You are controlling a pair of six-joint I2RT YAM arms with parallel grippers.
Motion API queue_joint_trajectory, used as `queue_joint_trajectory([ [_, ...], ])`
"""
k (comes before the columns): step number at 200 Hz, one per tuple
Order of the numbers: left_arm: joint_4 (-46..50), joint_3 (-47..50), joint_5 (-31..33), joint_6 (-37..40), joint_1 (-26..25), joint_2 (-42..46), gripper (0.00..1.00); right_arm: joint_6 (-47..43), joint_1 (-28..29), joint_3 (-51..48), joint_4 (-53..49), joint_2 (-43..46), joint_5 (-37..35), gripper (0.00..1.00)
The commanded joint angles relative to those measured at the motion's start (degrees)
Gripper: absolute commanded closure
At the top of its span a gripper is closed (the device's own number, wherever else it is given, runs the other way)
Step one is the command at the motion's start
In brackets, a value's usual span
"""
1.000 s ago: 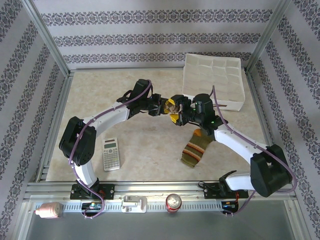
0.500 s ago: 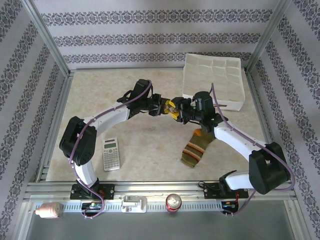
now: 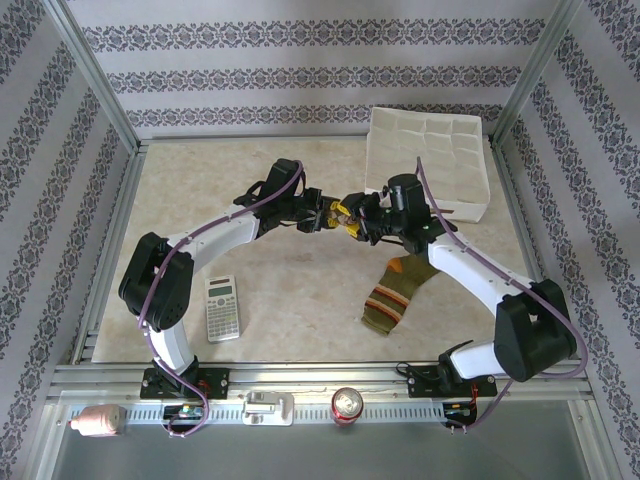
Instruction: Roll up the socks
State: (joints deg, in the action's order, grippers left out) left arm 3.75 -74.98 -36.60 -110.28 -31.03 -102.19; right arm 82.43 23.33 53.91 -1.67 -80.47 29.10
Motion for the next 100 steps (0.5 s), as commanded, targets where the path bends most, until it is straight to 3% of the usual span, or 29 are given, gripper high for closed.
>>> queue_joint_trajectory([
  [1,-1.55,-0.61,-3.20,-1.08,-1.66,-0.14,1.00,-4.84,-0.57,3.74,-2.62,-1.74,0.52,0.65],
  [23,-2.01,-0.93,-3.43,-1.17,-2.15,-0.61,1.00,-7.00,-0.55,5.27,-4.83,-1.74,-0.46,0.79],
  [48,-2.08,-1.23,-3.69,-0.78,-2.38,-0.77,0.99,-10.20,-0.57,6.31,-7.82,-0.99,-2.61,0.88],
  [58,-1.70,-1.19,-3.62,-0.47,-2.37,-0.56,0.91,-11.89,-0.51,7.01,-9.79,-0.65,-3.67,0.91],
  [74,-0.89,-1.37,-3.52,0.63,-2.37,-0.33,0.71,-16.41,-0.48,9.63,-15.63,-0.14,-6.04,1.00],
  [100,5.08,-3.34,-1.96,5.08,-1.91,0.64,0.42,-23.53,-0.65,13.60,-24.25,0.57,-10.05,1.00],
])
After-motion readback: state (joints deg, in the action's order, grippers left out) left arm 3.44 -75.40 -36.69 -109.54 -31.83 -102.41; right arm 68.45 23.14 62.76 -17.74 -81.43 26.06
